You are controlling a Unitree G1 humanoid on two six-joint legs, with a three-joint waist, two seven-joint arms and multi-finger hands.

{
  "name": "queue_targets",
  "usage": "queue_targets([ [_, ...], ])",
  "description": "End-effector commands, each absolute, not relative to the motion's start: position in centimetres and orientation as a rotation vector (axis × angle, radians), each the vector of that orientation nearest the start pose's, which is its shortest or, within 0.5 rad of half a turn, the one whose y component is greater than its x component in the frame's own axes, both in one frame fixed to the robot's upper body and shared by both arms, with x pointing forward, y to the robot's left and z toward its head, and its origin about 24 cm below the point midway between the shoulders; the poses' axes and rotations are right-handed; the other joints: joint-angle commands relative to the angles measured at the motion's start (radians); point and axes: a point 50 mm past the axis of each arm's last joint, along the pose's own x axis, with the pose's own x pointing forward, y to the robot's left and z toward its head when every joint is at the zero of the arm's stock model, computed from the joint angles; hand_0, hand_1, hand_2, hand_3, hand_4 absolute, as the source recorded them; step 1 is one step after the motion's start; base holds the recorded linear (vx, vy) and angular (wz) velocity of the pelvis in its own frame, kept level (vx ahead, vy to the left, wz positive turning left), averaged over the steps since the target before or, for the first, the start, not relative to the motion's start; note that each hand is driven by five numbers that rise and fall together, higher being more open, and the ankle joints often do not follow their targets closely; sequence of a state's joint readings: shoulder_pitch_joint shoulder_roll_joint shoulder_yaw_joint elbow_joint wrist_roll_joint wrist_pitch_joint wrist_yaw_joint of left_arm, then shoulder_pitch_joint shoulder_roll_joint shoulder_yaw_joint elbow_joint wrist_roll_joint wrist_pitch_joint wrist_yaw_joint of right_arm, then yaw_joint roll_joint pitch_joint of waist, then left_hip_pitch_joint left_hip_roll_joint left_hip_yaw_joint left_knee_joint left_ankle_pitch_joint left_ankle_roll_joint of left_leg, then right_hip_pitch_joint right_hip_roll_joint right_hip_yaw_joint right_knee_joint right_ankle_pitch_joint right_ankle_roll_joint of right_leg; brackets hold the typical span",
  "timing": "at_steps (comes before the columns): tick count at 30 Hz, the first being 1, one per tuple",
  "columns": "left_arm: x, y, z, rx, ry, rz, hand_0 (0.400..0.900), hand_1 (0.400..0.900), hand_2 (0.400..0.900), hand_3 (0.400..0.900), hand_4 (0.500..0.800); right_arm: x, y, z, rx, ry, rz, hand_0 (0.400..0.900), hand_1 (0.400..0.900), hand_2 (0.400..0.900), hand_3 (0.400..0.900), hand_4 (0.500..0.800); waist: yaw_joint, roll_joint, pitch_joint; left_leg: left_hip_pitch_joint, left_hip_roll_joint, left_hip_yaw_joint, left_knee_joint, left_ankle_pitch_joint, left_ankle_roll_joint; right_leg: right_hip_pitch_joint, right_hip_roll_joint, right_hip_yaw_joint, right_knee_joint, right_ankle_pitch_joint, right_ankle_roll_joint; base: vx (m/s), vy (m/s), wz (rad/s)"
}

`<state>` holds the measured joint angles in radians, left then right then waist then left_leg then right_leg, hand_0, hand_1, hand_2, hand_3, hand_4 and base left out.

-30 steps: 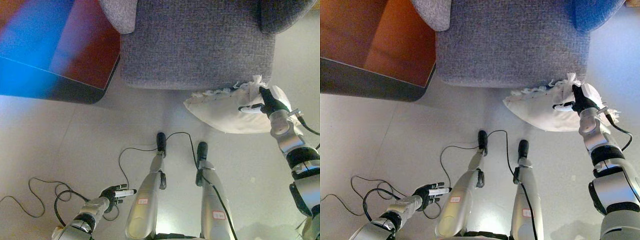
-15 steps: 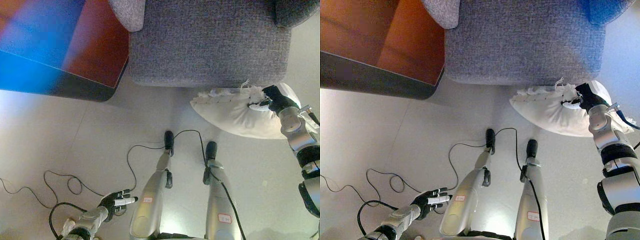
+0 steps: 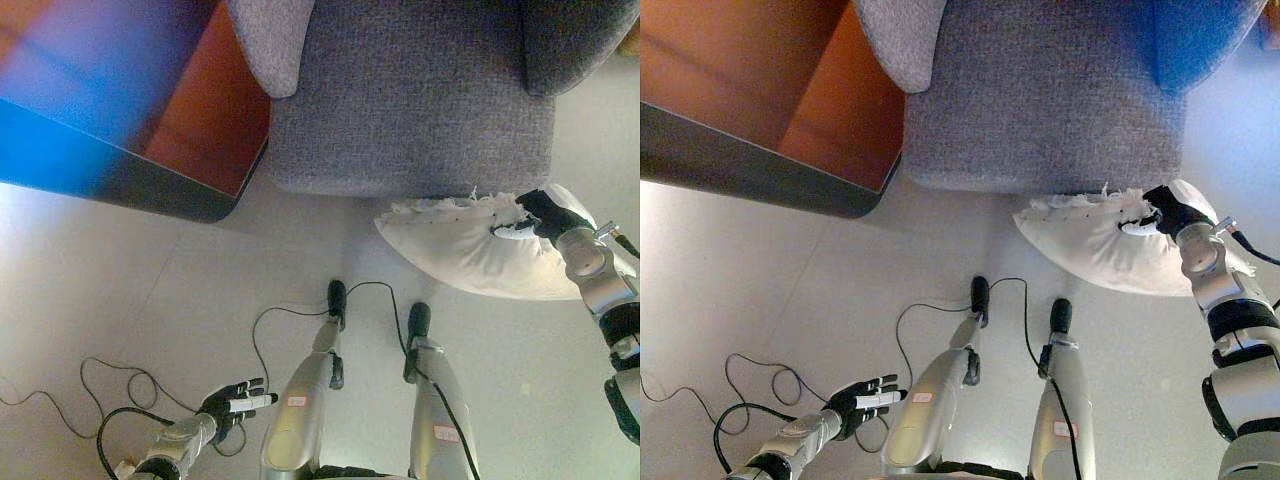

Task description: Pick up the pillow and put it on the sofa.

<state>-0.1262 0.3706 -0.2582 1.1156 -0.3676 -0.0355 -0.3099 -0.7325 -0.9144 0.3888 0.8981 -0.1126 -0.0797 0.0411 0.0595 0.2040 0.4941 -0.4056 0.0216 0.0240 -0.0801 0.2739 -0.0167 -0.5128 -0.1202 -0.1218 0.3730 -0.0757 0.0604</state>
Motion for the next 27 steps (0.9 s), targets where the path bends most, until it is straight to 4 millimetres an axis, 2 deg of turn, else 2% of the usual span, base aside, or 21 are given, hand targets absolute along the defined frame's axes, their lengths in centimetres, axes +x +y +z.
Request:
queue_targets([
  [1,11.2,28.8,-13.3,0.084,1.148,-0.053,0.9,0.9,0.9,0.9,0.8,34.7,-33.0,21.1,-1.17,-0.05,-0.092,0.4,0.4,0.4,0.4,0.5,0.0,-0.108,-0.037,0.148,-0.018,0.009,-0.007,-0.156,-0.04,0.197,0.006,-0.071,-0.3,0.133,0.034,0.07,-0.045,0.06],
  [6,10.2,29.4,-13.3,0.089,1.195,-0.05,0.9,0.9,0.9,0.9,0.8,34.4,-32.4,20.4,-1.17,-0.006,0.02,0.4,0.4,0.4,0.4,0.5,0.001,-0.147,-0.088,0.198,-0.008,0.014,-0.007,-0.179,-0.043,0.273,0.016,-0.075,-0.341,0.136,0.038,0.08,-0.018,0.06],
  [13,7.5,30.0,-13.8,0.092,1.293,-0.031,0.9,0.9,0.9,0.9,0.8,33.7,-31.8,19.9,-1.152,0.019,0.165,0.4,0.4,0.4,0.4,0.5,0.006,-0.203,-0.19,0.281,0.0,0.018,-0.007,-0.2,-0.046,0.388,0.027,-0.075,-0.404,0.149,0.042,0.14,0.002,0.03],
  [20,5.1,30.2,-14.2,0.096,1.399,-0.011,0.9,0.9,0.9,0.9,0.8,33.6,-31.2,22.3,-1.123,-0.021,0.226,0.4,0.4,0.4,0.4,0.5,0.023,-0.248,-0.274,0.348,-0.004,0.013,-0.007,-0.222,-0.04,0.476,0.035,-0.07,-0.435,0.146,0.04,0.13,0.03,0.06],
  [27,3.3,29.8,-14.6,0.095,1.481,-0.018,0.9,0.9,0.9,0.9,0.8,34.3,-31.3,25.9,-1.055,-0.01,0.254,0.4,0.4,0.4,0.4,0.5,0.055,-0.283,-0.346,0.398,-0.008,-0.005,-0.007,-0.238,-0.039,0.537,0.032,-0.074,-0.46,0.149,0.046,0.11,0.045,0.1],
])
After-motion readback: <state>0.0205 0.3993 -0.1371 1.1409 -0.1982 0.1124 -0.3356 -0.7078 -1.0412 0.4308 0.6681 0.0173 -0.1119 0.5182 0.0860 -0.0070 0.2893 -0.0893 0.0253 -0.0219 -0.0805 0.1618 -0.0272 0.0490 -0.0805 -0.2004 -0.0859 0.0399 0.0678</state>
